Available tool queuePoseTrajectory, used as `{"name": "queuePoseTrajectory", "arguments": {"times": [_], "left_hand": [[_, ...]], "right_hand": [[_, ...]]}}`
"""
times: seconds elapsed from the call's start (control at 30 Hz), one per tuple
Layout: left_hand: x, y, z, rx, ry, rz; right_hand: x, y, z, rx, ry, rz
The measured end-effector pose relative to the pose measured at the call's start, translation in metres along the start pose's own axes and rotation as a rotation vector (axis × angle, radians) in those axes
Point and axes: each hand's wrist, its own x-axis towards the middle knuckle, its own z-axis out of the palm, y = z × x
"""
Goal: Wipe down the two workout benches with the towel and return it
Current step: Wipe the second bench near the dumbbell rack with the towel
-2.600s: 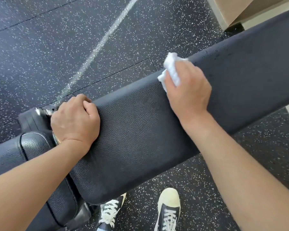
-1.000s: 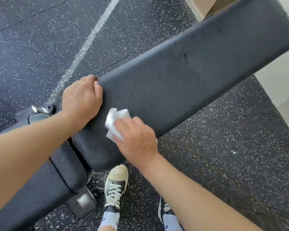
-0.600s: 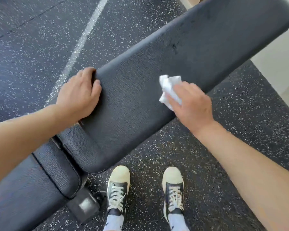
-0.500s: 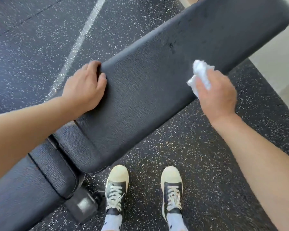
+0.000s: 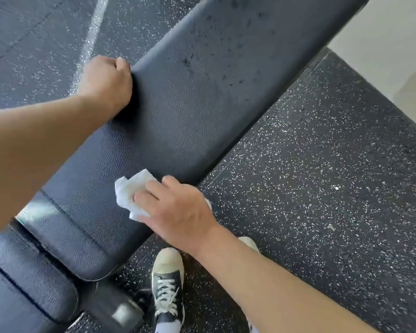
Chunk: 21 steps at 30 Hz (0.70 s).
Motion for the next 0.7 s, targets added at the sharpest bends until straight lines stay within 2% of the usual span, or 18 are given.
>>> {"name": "queuePoseTrajectory", "arguments": {"times": [0.07,0.23,0.3,0.37,0.43,0.5,0.6,0.63,0.7], "left_hand": [[0.003,0.001,0.006,0.006,0.033,-0.033],[0.002,0.0,0.014,0.04,0.118,-0.055],[0.002,0.001,0.014,0.049,0.116,-0.056],[0.001,0.002,0.014,0.064,0.12,-0.059],[0.001,0.004,0.014,0.072,0.122,-0.056],[0.001,0.003,0.015,0.077,0.116,-0.046],[0.002,0.0,0.017,0.075,0.135,-0.024],[0.002,-0.001,0.017,0.079,0.138,-0.026],[0.003,-0.001,0.017,0.082,0.13,-0.032]], "right_hand": [[0.008,0.049,-0.022,-0.063,0.071,0.108],[0.033,0.186,-0.076,-0.168,0.169,0.655],[0.038,0.211,-0.084,-0.111,0.261,0.759],[0.046,0.204,-0.082,-0.109,0.282,0.779],[0.053,0.173,-0.068,-0.145,0.21,0.705],[0.061,0.127,-0.041,-0.242,0.088,0.486],[0.074,0.067,-0.007,-0.173,-0.243,0.135],[0.078,0.062,-0.004,-0.127,-0.286,0.064],[0.083,0.076,-0.01,-0.119,-0.224,-0.025]]}}
